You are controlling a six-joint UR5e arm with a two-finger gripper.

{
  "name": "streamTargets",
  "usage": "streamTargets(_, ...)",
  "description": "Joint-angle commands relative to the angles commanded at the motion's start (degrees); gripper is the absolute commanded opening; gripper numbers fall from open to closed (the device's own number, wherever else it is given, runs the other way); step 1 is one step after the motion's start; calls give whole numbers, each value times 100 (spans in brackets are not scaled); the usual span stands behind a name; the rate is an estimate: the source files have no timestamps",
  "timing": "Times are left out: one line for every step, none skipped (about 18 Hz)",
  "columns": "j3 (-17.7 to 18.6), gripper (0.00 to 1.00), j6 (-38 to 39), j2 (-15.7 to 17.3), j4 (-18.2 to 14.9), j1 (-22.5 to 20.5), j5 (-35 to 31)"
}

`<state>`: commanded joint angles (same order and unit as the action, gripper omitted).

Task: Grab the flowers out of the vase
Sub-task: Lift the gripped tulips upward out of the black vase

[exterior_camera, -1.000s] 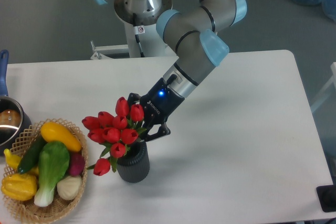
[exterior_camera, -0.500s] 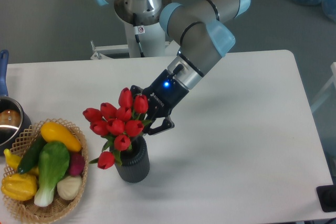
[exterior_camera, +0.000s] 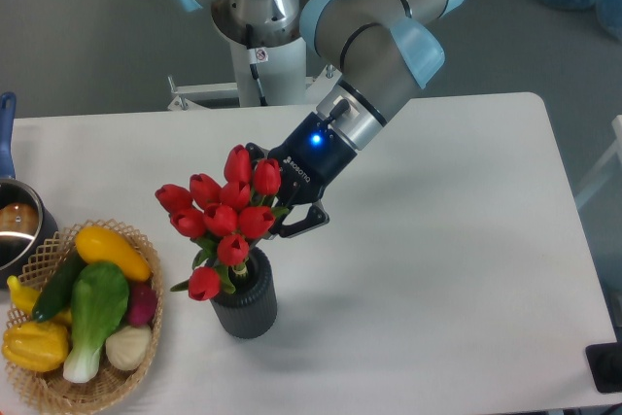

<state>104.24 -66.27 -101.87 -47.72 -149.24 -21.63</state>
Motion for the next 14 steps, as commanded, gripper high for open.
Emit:
streamTargets(-9,41,27,26,0,-9,36)
streamTargets(-18,41,44,35,0,-44,36)
streamTargets(-44,41,70,35,0,-53,88)
streamTargets(-70,41,88,35,0,-53,176)
streamTargets(-79,41,158,35,0,-62,246)
streamTargets(-105,41,220,44,0,-62,273)
streamTargets(-140,41,238,53,0,-62,282)
streamTargets(-184,41,290,53,0,-70,291)
streamTargets(-211,41,386,62,0,-71,291)
streamTargets(-289,41,544,97,0,-79,291)
streamTargets(-334,41,667,106,0,-79,291)
streamTargets(-360,41,703,114,0,-79,291)
streamTargets(-360,41,704,114,0,-71,291)
streamTargets(-360,41,704,123,0,-79,291)
